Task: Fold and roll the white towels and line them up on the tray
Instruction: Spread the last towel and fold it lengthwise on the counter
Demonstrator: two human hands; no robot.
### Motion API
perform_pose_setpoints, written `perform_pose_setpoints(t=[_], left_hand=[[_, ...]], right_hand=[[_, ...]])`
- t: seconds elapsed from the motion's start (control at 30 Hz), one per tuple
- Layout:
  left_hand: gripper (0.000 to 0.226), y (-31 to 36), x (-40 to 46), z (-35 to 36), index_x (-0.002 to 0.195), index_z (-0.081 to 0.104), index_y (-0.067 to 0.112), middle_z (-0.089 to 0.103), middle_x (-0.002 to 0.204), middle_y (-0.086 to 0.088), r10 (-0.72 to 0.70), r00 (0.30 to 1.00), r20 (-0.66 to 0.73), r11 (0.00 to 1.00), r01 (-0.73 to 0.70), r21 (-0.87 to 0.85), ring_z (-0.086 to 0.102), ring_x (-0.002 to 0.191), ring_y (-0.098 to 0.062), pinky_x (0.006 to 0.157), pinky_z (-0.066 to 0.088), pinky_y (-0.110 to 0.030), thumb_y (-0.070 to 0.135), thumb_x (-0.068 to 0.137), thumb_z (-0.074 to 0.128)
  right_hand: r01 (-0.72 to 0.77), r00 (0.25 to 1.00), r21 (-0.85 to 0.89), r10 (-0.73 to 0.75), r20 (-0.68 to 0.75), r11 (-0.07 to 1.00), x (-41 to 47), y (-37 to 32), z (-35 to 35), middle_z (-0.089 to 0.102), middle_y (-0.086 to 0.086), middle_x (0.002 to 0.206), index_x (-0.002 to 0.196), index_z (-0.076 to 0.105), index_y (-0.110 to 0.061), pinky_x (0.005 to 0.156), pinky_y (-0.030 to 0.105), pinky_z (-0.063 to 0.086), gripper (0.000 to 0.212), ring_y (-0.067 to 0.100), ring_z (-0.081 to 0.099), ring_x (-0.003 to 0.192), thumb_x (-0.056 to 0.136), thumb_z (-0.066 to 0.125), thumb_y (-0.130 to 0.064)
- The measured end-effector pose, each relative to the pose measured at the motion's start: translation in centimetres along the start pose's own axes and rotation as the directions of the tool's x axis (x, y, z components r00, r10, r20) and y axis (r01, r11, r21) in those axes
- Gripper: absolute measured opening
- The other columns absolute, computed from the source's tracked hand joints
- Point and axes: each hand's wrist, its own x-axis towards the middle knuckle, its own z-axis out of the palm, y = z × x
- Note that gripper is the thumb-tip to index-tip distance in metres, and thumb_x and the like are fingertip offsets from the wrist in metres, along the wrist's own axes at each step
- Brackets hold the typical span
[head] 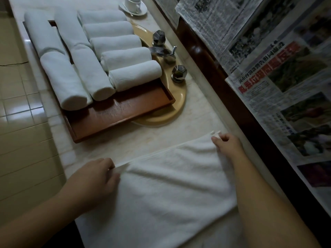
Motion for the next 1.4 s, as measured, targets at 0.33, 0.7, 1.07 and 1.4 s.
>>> perform_pose_setpoints(t=[0.33, 0.7, 1.07, 1.4], left_hand=[[0.022, -3.9, -0.4, -0.5, 0.087, 0.056, 0.041, 0.062, 0.062, 0.015, 0.033, 0.996, -0.077, 0.99, -0.043, -0.136, 0.058, 0.056, -0.002, 0.054, 0.053, -0.031, 0.062, 0.092, 0.054], [0.032, -4.3, -1.4, 0.3, 0.076, 0.05, 0.036, 0.054, 0.071, 0.015, -0.111, 0.988, -0.103, 0.974, 0.129, 0.188, 0.052, 0.065, -0.005, 0.063, 0.051, -0.033, 0.062, 0.094, 0.054], [0.03, -7.4, -3.3, -2.4, 0.079, 0.059, 0.034, 0.064, 0.072, 0.013, -0.121, 0.993, 0.01, 0.993, 0.121, 0.013, 0.061, 0.067, -0.007, 0.065, 0.056, -0.035, 0.061, 0.092, 0.061], [0.035, -9.6, -4.1, -0.7, 0.088, 0.065, 0.023, 0.055, 0.09, 0.012, 0.094, 0.967, -0.237, 0.988, -0.119, -0.094, 0.055, 0.079, -0.006, 0.068, 0.056, -0.036, 0.053, 0.096, 0.048]], right_hand=[[-0.072, 0.983, 0.099, 0.087, -0.16, 0.993, 0.4, 1.7, -0.6, 0.066, 0.009, 0.104, 0.106, 0.06, -0.012, 0.076, 0.033, 0.052, 0.025, 0.024, 0.061, 0.089, 0.098, 0.069, -0.033], [-0.075, 0.988, -0.001, 0.074, -0.133, 0.997, 1.1, 0.4, 0.2, 0.063, 0.007, 0.104, 0.108, 0.061, -0.012, 0.08, 0.031, 0.041, 0.028, 0.027, 0.058, 0.095, 0.1, 0.065, -0.038], [-0.073, 0.99, -0.045, 0.067, -0.124, 0.996, 1.9, 0.4, 0.6, 0.068, 0.016, 0.103, 0.105, 0.065, -0.007, 0.078, 0.032, 0.041, 0.035, 0.029, 0.059, 0.09, 0.1, 0.063, -0.042], [-0.057, 0.989, -0.087, 0.045, -0.139, 0.995, 1.7, 0.3, 1.0, 0.066, 0.02, 0.098, 0.109, 0.067, 0.0, 0.075, 0.032, 0.039, 0.035, 0.027, 0.057, 0.086, 0.101, 0.064, -0.035]])
